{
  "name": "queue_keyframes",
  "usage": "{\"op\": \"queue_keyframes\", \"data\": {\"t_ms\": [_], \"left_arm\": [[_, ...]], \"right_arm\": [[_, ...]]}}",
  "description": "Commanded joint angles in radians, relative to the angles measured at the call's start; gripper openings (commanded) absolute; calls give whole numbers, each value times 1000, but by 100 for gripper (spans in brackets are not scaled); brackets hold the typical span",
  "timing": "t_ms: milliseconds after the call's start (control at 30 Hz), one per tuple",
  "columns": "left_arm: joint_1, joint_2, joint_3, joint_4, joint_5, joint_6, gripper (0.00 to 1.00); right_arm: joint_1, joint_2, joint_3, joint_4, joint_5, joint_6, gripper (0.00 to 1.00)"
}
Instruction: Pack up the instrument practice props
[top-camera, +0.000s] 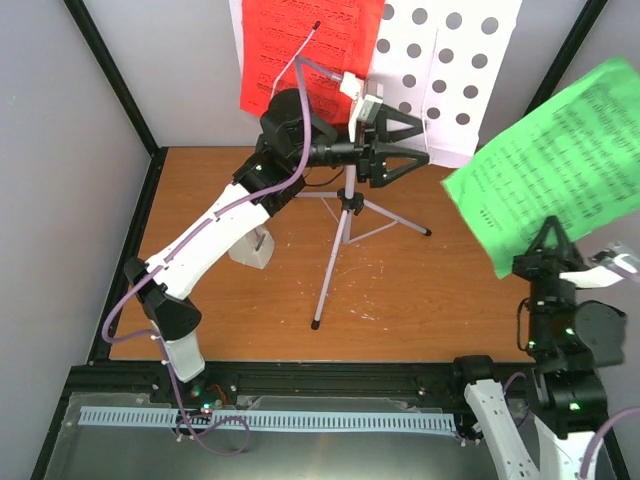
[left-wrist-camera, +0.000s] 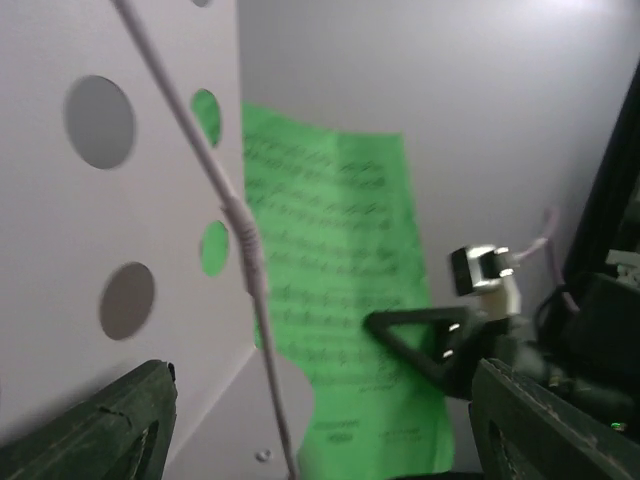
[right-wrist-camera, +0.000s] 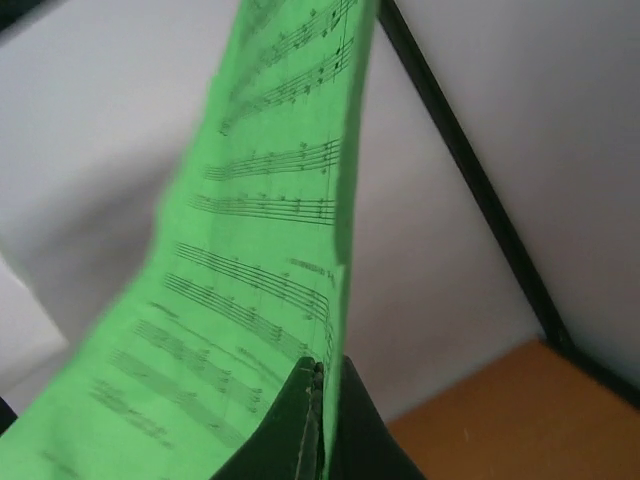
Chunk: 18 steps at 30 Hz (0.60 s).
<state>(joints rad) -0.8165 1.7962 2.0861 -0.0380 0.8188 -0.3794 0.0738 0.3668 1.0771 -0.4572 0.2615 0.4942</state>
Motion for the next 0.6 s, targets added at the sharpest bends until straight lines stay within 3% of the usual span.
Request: {"op": "queue_keyframes", "data": {"t_ms": [0, 233, 567], "left_arm": [[-10, -109, -152, 67, 97, 45, 82], [-10, -322, -570, 213, 99, 108, 89], [2, -522, -979, 65, -59, 225, 95]], "right_arm": [[0, -64, -211, -106, -62, 227, 3], [0, -111, -584, -34, -382, 538, 3], [0, -74, -823, -68, -615, 662, 3]]}}
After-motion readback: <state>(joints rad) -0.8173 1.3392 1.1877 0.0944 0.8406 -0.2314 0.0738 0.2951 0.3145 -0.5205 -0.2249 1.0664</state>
